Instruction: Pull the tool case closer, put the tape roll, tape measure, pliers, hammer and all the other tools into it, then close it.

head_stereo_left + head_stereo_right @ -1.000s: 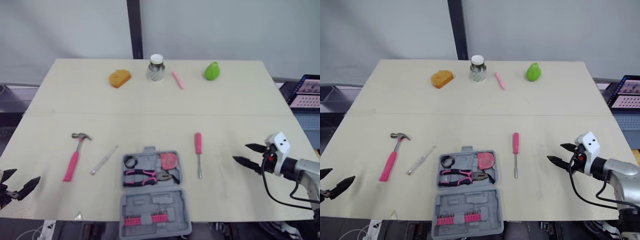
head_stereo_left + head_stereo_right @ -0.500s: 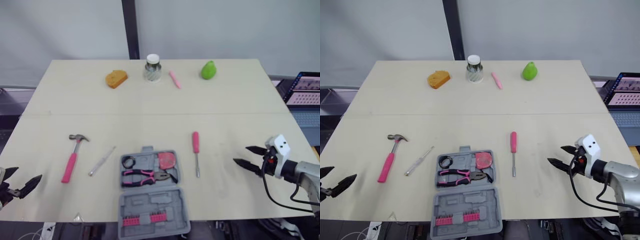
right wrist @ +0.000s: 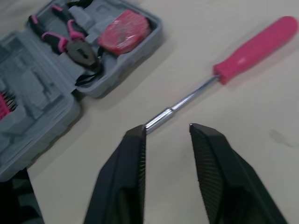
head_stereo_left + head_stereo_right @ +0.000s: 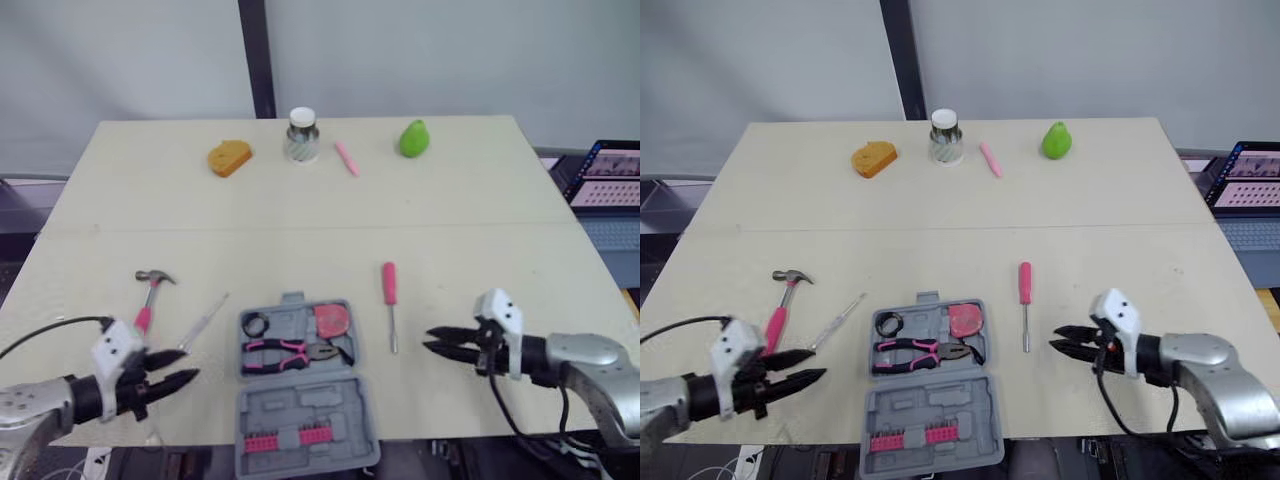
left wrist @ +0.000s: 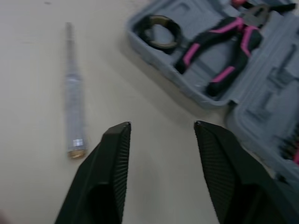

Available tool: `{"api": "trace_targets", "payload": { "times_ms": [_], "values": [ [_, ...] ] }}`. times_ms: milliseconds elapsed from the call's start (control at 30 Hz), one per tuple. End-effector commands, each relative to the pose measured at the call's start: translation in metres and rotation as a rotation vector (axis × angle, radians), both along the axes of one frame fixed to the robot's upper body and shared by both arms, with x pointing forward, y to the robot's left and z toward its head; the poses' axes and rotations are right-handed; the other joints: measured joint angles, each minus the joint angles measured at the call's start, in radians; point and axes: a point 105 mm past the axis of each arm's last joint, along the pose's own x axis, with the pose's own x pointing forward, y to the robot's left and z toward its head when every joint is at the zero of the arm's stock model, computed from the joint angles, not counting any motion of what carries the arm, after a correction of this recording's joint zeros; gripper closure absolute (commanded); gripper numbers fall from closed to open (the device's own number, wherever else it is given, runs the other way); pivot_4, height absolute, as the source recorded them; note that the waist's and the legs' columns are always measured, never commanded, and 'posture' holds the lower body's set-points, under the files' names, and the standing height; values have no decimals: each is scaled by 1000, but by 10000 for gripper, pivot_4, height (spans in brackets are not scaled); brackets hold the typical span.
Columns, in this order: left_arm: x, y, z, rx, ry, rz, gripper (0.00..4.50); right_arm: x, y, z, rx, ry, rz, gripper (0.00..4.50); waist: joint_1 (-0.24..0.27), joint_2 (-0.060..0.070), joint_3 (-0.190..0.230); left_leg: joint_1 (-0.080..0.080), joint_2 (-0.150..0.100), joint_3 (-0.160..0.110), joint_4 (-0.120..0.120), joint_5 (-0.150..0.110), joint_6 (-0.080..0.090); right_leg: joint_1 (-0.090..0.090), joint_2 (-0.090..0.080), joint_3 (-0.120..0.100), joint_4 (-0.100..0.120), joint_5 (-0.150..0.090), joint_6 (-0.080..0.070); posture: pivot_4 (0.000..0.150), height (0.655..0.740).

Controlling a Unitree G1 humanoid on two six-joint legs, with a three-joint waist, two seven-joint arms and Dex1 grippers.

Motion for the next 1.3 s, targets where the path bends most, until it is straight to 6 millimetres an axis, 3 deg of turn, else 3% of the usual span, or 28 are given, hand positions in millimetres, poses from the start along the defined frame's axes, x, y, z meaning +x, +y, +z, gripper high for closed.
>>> {"api": "trace_targets", "payload": {
  "times_ms": [33,67,333,700,833,933,1300],
  "values": [
    [-8,-20,-16,14,76,-94,40087,-5,38,-4,-40,-16,142,45000,-1,0,0,0,1,2,0,0,0,-1,1,2,0,0,-1,1500,7400],
    [-8,-22,-20,17,86,-102,44432,-4,43,-7,-53,-20,160,45000,1,0,0,0,1,2,0,0,0,-1,2,2,0,0,-1,1500,7400],
    [-6,-36,-45,41,115,-134,44432,0,73,-33,-112,-2,234,45000,10,0,0,-1,10,4,2,-2,-4,-2,11,4,-1,2,-4,1500,7400],
    [-1,-64,-48,-27,97,-146,44432,-4,93,-50,-122,27,298,45000,22,0,0,0,10,7,5,-2,-4,-4,12,7,-1,3,-5,1500,7400],
    [10,-67,-45,-32,62,-127,44432,1,101,-54,-113,23,297,45000,23,0,0,-1,10,7,6,-2,-3,-4,12,7,0,3,-5,1500,7400],
    [30,-65,-38,-32,-11,-81,44432,8,103,-52,-98,4,271,45000,24,0,0,0,11,7,6,-3,-4,-5,12,8,0,3,-5,1500,7400],
    [72,-70,-30,-50,-96,-45,44432,41,94,-42,-111,-62,155,45000,20,0,0,-1,12,7,12,-3,-4,-5,13,9,4,4,-7,1500,7400]
  ]
}}
